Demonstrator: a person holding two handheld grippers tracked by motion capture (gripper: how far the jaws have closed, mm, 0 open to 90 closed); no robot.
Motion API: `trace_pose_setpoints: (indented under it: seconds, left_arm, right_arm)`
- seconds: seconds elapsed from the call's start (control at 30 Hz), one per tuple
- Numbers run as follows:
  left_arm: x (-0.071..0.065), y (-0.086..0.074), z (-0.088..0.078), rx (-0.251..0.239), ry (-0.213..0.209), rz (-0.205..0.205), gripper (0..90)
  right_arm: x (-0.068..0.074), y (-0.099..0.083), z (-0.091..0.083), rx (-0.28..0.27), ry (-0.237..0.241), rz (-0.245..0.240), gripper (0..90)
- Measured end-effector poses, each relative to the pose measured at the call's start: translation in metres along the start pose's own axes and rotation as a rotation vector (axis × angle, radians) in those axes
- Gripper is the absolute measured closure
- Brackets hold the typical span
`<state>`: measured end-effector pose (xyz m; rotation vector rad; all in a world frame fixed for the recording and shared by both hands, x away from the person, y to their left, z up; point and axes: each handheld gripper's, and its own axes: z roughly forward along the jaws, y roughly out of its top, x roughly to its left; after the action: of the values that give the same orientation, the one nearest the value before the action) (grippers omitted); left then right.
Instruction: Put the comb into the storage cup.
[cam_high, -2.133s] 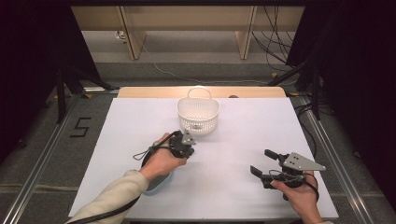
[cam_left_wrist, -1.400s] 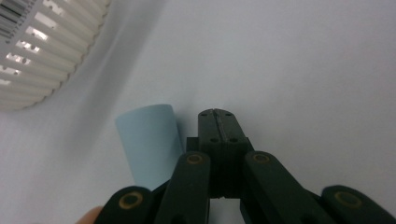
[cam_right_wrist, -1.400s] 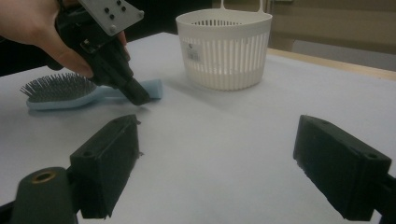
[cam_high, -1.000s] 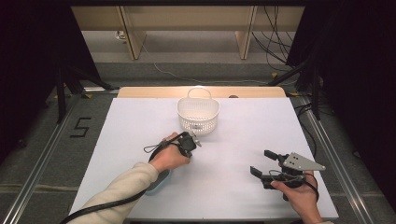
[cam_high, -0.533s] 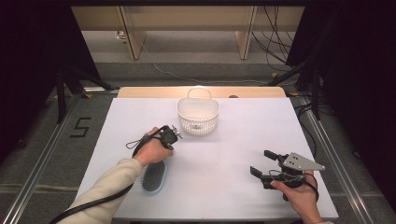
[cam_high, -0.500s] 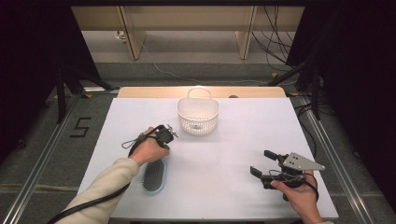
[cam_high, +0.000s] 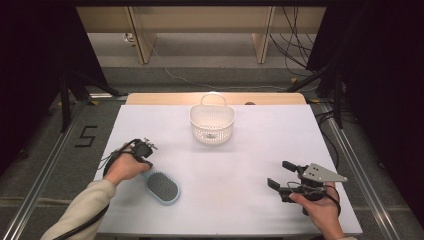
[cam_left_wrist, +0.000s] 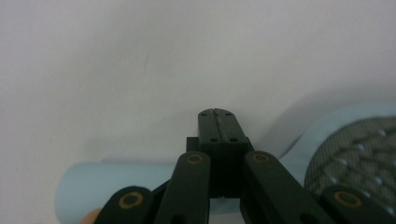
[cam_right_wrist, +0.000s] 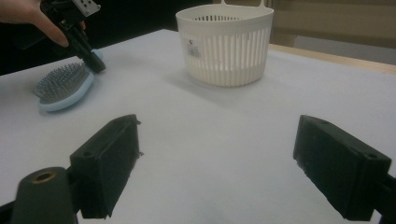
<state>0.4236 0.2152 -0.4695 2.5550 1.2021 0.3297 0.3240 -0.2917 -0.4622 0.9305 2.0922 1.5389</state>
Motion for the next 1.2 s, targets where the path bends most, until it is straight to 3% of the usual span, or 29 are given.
trace_pose_setpoints:
  seconds: [0.07, 0.33, 0.53, 0.83, 1.2]
  left_arm:
    - [0.002, -0.01, -0.003, -0.009, -0.009, -0.03, 89.8]
    - [-0.003, -0.051, -0.018, -0.026, -0.011, -0.069, 89.8]
    - [-0.011, -0.076, -0.028, -0.024, 0.005, -0.073, 89.8]
    - [-0.019, -0.091, -0.035, -0.008, 0.005, -0.072, 89.8]
    - [-0.019, -0.095, -0.037, -0.019, -0.001, -0.084, 89.6]
  right_arm:
    - [0.0, 0.0, 0.0, 0.0, 0.0, -0.001, 15.3]
    - [0.001, 0.0, 0.001, 0.003, -0.002, 0.0, 15.4]
    - [0.001, 0.0, 0.0, 0.0, -0.003, -0.003, 15.4]
    - [0.001, 0.0, 0.0, 0.0, -0.005, -0.004, 15.3]
    - [0.001, 0.0, 0.0, -0.001, -0.005, -0.003, 15.3]
